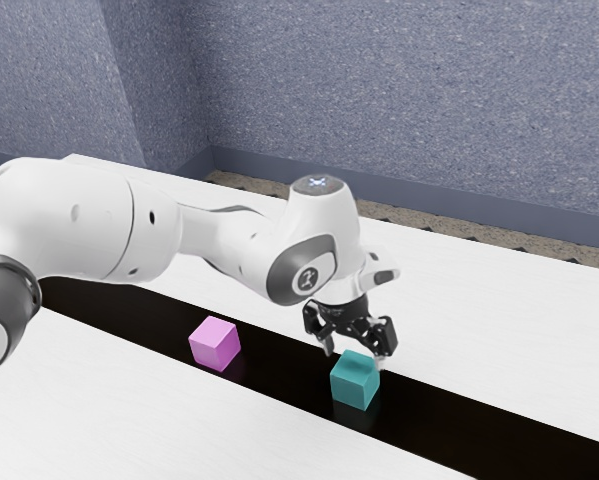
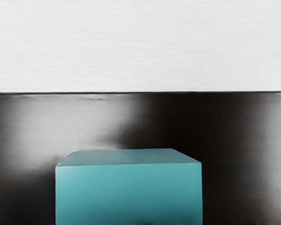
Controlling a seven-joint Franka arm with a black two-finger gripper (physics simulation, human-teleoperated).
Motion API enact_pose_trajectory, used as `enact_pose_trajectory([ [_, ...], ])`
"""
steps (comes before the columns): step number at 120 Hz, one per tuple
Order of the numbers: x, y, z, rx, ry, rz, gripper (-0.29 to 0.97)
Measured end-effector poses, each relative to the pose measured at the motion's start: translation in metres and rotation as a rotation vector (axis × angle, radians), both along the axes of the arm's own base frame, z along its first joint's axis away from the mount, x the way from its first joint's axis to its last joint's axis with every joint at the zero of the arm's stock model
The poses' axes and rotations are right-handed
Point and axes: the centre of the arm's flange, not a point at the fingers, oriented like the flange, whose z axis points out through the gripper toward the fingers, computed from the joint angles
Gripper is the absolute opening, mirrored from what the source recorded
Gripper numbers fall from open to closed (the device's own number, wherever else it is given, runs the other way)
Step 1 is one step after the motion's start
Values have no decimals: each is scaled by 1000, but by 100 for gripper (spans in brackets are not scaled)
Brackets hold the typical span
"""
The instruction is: Pick up the blue block with one arm, and put the blue block on the pink block with one arm
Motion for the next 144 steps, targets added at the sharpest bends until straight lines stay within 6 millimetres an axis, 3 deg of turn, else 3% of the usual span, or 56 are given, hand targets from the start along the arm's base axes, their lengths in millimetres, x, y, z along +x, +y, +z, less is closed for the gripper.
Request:
enact_pose_trajectory([
  [78,-2,-1,-32,-21,6,-99,67],
  [144,-3,10,-37,-49,56,-134,66],
])
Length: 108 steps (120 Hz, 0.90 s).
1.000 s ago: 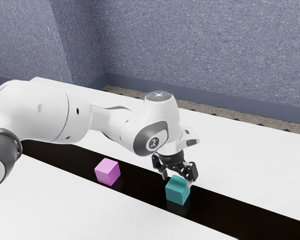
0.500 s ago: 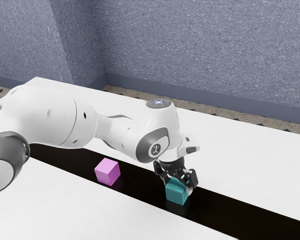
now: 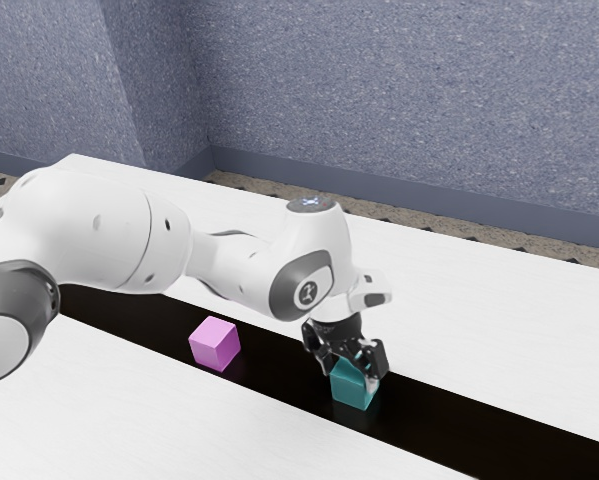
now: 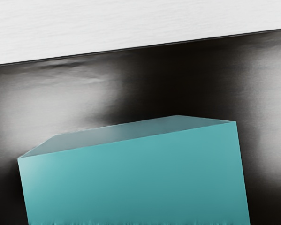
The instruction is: Pick up the blue block with one arm, and put the blue block on the pink block with one arm
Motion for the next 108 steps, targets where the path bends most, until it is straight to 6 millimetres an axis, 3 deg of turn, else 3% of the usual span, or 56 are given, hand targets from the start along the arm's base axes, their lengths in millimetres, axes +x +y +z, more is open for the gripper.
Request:
enact_pose_trajectory([
  [108,6,-1,-6,5,48,-37,65],
])
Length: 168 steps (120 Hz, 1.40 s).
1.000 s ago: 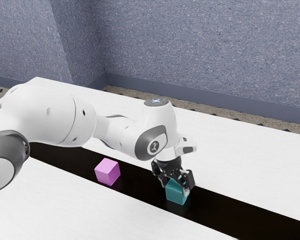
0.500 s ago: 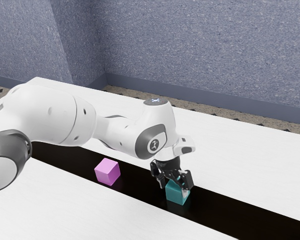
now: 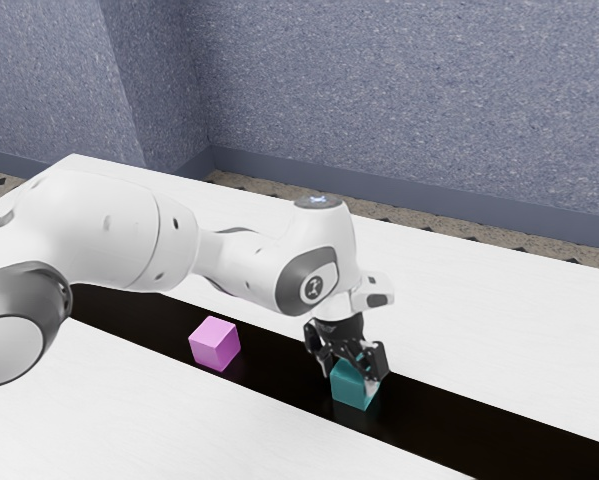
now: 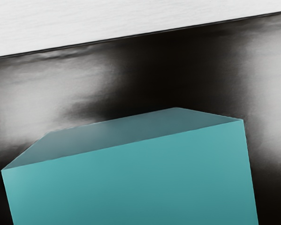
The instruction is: Pick up the blue block with one arm, and put the blue block on the pink block with one arm
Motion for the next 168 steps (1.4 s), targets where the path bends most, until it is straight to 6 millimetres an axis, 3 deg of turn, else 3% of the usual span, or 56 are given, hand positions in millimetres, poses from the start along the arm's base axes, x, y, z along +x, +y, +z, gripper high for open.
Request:
enact_pose_trajectory([
  [37,7,5,-3,5,2,18,66],
  [129,9,4,5,43,-1,-5,40],
  [139,9,9,15,58,1,-3,39],
  [153,5,31,50,86,7,16,38],
  [168,-33,72,85,101,45,67,38],
])
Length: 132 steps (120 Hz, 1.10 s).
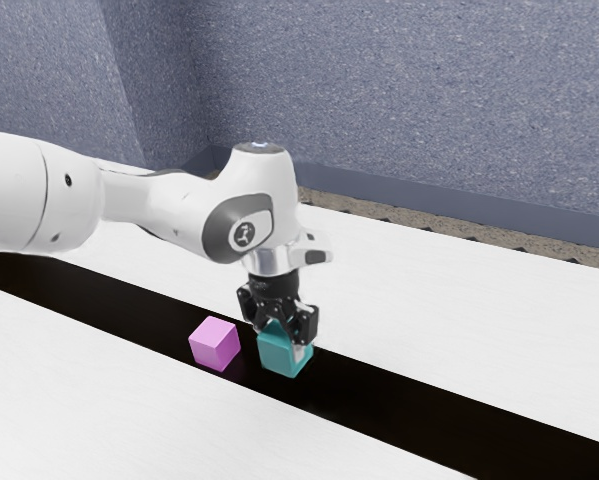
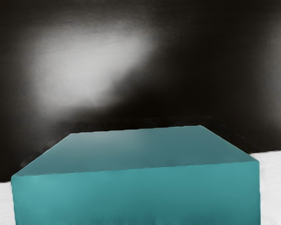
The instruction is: Pick up the blue block with one arm, and put the blue block on the pink block with one arm
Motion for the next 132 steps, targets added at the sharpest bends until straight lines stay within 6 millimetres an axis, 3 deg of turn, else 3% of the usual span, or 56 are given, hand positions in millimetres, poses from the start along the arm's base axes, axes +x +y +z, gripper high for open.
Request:
enact_pose_trajectory([
  [16,-38,60,17,-2,41,88,38],
  [31,-50,117,17,11,66,197,38],
  [54,-47,198,14,67,66,330,38],
  [67,-29,235,10,97,42,387,38],
  [74,-21,225,11,106,24,362,38],
  [86,-12,164,7,116,0,231,38],
  [92,-9,147,4,116,-11,192,38],
  [112,-2,165,4,110,-40,193,38],
  [132,1,166,5,102,-69,138,38],
])
